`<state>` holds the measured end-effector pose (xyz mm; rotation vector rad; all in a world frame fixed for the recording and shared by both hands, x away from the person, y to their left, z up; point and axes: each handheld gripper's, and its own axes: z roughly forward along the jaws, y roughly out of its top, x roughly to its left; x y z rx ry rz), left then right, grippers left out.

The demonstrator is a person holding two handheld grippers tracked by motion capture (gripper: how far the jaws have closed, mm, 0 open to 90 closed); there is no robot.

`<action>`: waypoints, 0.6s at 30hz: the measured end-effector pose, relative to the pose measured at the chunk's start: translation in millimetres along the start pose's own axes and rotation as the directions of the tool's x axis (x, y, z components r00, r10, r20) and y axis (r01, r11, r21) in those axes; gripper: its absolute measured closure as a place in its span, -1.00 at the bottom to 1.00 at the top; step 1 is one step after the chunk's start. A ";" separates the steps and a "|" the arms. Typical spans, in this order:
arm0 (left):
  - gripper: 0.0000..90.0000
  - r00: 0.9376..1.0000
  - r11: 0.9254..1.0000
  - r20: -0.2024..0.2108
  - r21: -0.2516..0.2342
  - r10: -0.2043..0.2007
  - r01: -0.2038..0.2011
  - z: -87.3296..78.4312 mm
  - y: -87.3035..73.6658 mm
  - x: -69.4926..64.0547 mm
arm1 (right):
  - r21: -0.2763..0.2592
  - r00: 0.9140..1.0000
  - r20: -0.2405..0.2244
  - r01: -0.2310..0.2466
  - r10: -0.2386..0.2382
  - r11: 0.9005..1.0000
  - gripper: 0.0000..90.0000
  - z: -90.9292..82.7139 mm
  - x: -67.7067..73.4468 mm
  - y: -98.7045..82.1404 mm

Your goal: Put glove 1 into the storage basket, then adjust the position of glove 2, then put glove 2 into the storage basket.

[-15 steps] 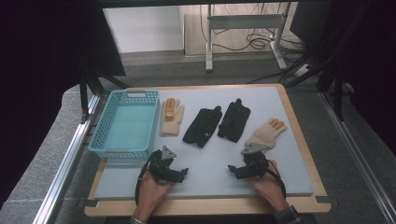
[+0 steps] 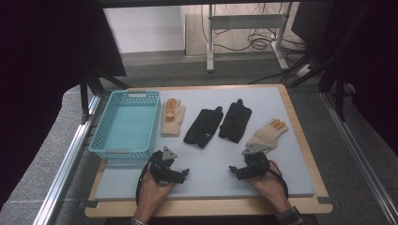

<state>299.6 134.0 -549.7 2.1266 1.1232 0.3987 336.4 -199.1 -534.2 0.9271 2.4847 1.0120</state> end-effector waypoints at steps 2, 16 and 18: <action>-0.95 1.000 1.000 0.000 0.000 0.000 0.000 0.0 0.0 -0.1 | 0.000 1.000 0.000 -0.003 0.003 1.000 -0.72 0.0 -0.1 0.0; -0.95 1.000 1.000 0.002 0.001 -0.001 0.001 0.0 0.0 0.2 | 0.004 1.000 0.016 -0.017 0.017 1.000 -0.68 -0.3 1.1 2.0; -0.95 1.000 1.000 0.001 0.001 -0.001 0.001 0.0 0.0 0.2 | 0.002 1.000 0.007 -0.023 0.023 1.000 -0.67 -0.9 -0.3 2.2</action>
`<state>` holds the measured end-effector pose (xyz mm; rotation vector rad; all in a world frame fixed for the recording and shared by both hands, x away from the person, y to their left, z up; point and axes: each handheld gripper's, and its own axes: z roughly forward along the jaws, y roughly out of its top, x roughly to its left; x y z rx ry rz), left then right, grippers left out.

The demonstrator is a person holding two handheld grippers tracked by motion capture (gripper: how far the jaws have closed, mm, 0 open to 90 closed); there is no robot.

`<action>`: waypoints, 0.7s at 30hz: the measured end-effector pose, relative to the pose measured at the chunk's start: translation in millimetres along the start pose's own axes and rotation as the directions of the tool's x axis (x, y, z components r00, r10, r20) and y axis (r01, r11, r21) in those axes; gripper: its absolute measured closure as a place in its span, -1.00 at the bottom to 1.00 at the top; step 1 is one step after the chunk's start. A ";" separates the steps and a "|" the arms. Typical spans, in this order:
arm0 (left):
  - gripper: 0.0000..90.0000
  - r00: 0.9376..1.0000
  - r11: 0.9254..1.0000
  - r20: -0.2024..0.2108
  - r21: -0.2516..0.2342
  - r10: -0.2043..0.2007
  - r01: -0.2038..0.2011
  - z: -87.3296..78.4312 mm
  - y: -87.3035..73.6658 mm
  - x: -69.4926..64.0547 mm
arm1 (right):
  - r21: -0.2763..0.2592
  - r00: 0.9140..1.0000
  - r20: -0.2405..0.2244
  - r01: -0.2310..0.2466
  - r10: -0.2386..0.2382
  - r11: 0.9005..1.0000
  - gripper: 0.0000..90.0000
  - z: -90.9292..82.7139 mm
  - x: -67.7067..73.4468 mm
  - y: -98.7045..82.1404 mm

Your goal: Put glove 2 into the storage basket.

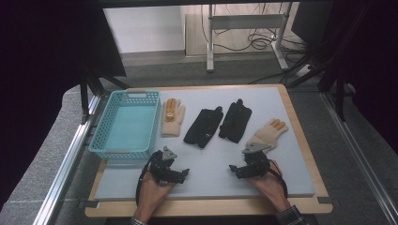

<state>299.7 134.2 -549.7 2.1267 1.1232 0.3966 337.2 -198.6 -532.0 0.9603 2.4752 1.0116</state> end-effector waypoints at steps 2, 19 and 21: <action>-0.95 1.000 1.000 0.000 0.000 0.000 0.000 0.0 0.0 0.0 | 0.000 1.000 -0.004 -0.005 0.005 1.000 -0.66 -0.5 -0.5 0.3; -0.95 1.000 1.000 0.000 0.000 0.001 -0.001 -0.1 -0.1 0.1 | -0.027 1.000 -0.007 -0.014 0.013 1.000 -0.49 -4.9 -11.7 26.6; -0.95 1.000 1.000 0.000 0.000 0.001 -0.001 -0.1 -0.1 0.1 | -0.025 1.000 0.004 -0.014 0.014 1.000 -0.41 -4.8 -16.8 31.8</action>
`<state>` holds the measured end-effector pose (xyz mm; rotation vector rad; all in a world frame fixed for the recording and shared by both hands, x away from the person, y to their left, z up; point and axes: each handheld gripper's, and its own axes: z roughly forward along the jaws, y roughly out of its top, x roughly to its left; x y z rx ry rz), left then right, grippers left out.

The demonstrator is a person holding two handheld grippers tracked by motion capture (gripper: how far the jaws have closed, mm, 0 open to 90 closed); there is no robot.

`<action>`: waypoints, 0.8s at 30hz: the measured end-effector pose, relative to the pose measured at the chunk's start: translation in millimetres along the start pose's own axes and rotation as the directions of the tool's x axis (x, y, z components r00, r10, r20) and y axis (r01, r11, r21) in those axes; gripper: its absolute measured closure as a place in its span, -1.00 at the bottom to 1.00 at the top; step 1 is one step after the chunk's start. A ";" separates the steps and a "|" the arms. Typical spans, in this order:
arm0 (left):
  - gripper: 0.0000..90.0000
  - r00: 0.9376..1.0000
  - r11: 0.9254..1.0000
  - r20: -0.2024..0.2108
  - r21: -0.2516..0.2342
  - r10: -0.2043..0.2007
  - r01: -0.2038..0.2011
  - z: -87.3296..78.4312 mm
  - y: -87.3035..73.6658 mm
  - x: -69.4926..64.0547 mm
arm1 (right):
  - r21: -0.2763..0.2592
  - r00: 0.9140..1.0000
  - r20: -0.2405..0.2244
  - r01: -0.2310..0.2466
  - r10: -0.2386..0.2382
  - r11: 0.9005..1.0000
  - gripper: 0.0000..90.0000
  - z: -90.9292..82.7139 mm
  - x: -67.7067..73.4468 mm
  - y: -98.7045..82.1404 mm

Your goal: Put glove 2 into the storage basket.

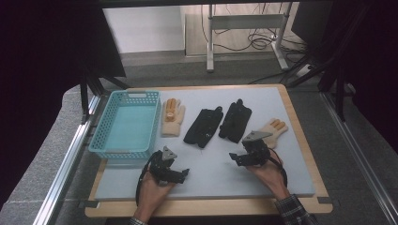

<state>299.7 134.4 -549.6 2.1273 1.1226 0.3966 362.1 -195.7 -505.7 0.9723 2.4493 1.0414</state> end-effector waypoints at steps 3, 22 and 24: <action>-0.95 1.000 1.000 0.000 0.000 0.000 0.000 0.0 0.0 0.0 | -0.005 0.999 -0.020 -0.032 0.032 0.999 -0.29 0.9 -11.3 7.8; -0.95 1.000 1.000 0.001 0.000 0.000 0.000 0.0 0.0 0.1 | 0.004 0.996 0.084 -0.015 0.015 1.000 -0.03 34.6 -66.7 53.1; -0.95 1.000 1.000 0.001 -0.001 0.000 0.000 0.0 0.0 0.1 | 0.005 0.996 0.088 -0.028 0.028 1.000 -0.19 41.0 -73.1 57.8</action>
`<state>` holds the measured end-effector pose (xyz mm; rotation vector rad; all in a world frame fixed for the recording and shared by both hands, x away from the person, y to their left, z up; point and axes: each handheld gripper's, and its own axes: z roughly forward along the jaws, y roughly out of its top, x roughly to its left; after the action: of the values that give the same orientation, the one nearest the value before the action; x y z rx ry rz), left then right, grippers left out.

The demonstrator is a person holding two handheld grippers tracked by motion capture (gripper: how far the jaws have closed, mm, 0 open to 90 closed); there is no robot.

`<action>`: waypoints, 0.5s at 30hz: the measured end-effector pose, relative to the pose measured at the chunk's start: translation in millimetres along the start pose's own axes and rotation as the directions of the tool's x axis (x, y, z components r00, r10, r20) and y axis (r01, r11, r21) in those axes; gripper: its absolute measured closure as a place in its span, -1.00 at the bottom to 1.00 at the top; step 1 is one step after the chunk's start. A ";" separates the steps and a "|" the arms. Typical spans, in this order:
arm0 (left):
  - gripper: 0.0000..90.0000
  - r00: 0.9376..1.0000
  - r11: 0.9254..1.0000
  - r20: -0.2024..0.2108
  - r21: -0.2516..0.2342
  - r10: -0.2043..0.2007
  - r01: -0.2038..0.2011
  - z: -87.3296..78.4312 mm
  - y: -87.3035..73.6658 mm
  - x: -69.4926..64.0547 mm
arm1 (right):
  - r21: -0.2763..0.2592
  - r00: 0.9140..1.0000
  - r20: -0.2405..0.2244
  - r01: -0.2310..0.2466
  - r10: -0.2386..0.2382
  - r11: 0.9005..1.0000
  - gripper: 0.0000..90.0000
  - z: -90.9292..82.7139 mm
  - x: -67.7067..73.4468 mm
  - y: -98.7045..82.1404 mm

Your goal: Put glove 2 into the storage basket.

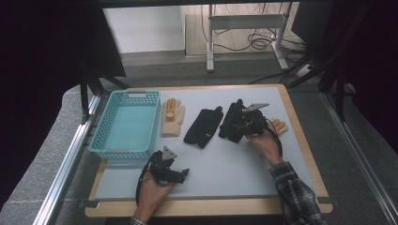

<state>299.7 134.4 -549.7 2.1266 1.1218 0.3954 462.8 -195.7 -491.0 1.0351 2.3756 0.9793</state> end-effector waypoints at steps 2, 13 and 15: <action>-0.95 1.000 1.000 0.000 0.000 0.000 0.000 0.0 0.0 0.0 | -0.001 1.000 0.005 -0.015 0.015 1.000 -0.28 6.2 -5.2 4.6; -0.95 1.000 1.000 0.000 0.000 0.000 0.000 0.0 0.0 0.1 | 0.076 0.998 0.052 -0.030 0.026 0.997 -0.50 45.8 -22.5 15.7; -0.95 1.000 1.000 0.000 0.000 0.000 0.000 0.0 0.0 0.1 | 0.093 0.998 0.044 -0.042 0.038 0.995 -0.51 51.8 -26.0 15.1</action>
<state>299.8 134.5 -549.7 2.1265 1.1216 0.3956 516.7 -184.5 -514.4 1.1300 2.3954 0.8578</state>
